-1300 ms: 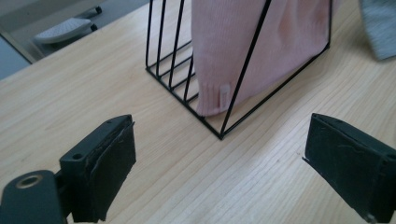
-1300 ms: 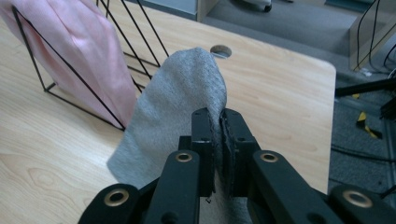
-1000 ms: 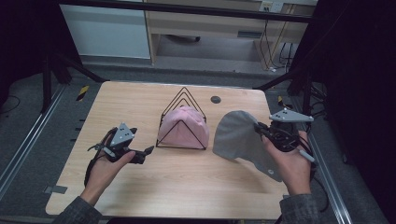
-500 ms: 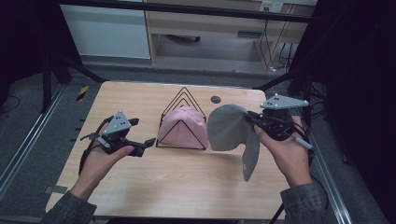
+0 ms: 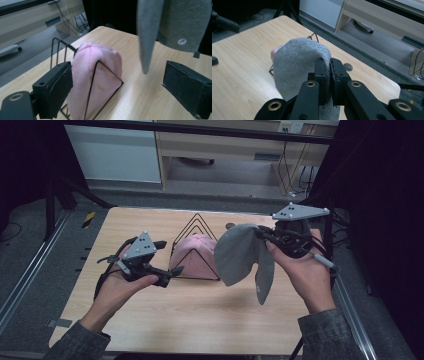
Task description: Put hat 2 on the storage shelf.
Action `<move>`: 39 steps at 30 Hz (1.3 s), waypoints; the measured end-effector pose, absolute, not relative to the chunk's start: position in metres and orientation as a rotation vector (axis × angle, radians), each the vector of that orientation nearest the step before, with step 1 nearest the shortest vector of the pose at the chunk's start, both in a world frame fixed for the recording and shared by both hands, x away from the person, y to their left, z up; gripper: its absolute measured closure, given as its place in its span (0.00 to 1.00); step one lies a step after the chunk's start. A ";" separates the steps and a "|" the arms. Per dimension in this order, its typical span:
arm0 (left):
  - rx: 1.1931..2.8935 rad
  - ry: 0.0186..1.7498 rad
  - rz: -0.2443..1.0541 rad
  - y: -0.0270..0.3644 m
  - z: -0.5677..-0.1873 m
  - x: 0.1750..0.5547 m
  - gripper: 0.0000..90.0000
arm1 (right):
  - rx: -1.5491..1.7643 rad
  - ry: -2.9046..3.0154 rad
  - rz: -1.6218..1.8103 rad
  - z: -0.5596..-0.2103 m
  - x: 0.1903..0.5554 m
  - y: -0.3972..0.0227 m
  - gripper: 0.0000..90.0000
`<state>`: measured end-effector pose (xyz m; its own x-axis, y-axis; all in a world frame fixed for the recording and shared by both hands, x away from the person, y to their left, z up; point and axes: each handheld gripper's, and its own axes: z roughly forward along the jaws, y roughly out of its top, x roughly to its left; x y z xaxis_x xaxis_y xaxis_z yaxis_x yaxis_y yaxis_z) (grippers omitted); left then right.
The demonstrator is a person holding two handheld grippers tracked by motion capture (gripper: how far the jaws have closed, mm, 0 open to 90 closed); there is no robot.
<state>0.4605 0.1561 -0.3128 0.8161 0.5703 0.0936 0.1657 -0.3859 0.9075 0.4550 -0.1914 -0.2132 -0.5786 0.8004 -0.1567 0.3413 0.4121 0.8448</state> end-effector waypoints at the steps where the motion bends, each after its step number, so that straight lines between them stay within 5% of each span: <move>1: 1.949 0.547 0.482 0.154 -0.312 0.460 0.09 | 0.965 2.118 1.082 -0.211 0.455 -0.190 0.94; 21: 1.982 0.508 0.400 0.116 -0.321 0.470 0.18 | 0.883 2.122 1.110 -0.176 0.458 -0.158 0.94; 39: 2.073 0.498 0.335 0.097 -0.336 0.481 0.48 | 0.851 2.146 1.118 -0.173 0.457 -0.144 0.94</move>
